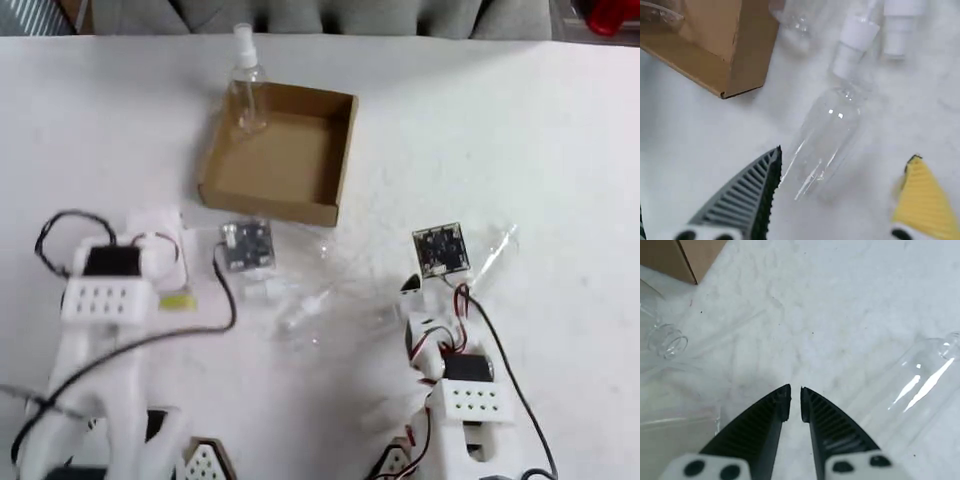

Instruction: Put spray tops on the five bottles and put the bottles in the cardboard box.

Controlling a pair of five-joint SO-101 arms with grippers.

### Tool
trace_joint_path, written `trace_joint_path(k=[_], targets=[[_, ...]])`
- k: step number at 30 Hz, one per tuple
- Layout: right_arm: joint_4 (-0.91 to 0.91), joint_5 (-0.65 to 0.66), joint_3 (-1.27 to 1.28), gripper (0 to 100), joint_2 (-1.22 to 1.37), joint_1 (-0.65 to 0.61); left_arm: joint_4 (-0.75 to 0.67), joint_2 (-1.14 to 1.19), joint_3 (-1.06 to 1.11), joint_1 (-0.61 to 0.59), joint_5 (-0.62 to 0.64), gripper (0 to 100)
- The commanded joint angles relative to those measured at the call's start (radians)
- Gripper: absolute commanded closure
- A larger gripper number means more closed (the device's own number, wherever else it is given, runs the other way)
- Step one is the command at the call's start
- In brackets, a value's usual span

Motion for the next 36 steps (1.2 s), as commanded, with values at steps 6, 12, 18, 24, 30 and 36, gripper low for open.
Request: trace_joint_path(k=[6,12,18,24,30,36], targets=[[-0.021,0.012,-0.011,98.1,-0.013,0.007,-0.018,0.375,-0.284,-0.004,-0.009,63],[-0.021,0.012,-0.011,98.1,-0.012,-0.024,-0.026,0.493,-0.338,-0.008,-0.032,63],[-0.021,0.014,-0.011,98.1,-0.012,-0.027,-0.066,0.545,-0.339,-0.024,-0.038,63],[-0.021,0.014,-0.011,98.1,-0.012,-0.027,-0.112,0.610,-0.341,-0.073,-0.083,63],[-0.021,0.014,-0.011,98.1,-0.010,-0.028,-0.112,0.641,-0.341,-0.081,-0.081,64],[-0.021,0.014,-0.011,98.1,-0.010,-0.025,-0.109,0.641,-0.341,-0.076,-0.081,82]])
